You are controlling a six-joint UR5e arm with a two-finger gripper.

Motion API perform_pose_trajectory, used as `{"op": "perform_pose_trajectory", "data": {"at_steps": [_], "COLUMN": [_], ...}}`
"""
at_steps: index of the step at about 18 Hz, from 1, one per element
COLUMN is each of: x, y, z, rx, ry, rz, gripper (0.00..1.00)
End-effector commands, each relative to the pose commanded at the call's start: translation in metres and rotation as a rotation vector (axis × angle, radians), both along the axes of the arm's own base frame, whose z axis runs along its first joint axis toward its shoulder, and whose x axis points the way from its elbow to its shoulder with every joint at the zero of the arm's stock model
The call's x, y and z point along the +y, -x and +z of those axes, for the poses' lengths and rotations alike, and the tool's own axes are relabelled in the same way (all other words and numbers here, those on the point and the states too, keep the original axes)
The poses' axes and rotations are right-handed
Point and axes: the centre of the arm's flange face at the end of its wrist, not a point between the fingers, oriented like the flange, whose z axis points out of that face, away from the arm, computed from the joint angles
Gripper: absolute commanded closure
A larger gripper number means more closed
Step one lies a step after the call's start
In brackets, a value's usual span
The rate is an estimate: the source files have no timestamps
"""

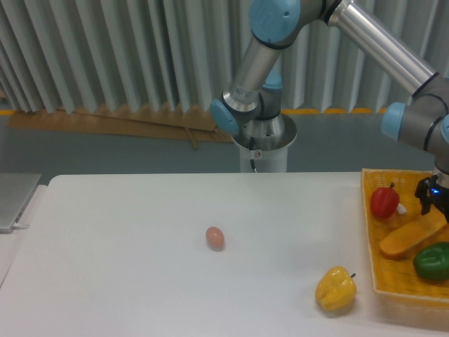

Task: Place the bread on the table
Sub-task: 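Lower the open gripper into the basket onto the orange loaf, then close the gripper on the orange loaf inside the basket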

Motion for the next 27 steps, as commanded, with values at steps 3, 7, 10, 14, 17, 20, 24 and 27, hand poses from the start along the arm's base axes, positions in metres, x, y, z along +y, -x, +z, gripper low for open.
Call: {"op": "perform_pose_trajectory", "data": {"at_steps": [3,7,10,14,17,20,24,27], "x": [0.003,0.0,0.0,0.0,0.001,0.001,0.001,0.001], "y": [-0.01,-0.022,-0.023,-0.023,-0.023,-0.023,-0.021,-0.02], "z": [-0.005,-0.007,-0.013,-0.017,-0.016,-0.016,-0.011,-0.01], "rx": [-0.016,-0.03,-0.04,-0.046,-0.044,-0.046,-0.035,-0.033], "ry": [0.005,0.008,0.01,0.012,0.016,0.016,0.017,0.017], "rz": [-0.009,-0.011,-0.011,-0.011,-0.012,-0.012,-0.013,-0.013], "gripper": [0.0,0.0,0.0,0.0,0.11,0.35,0.42,0.47]}}
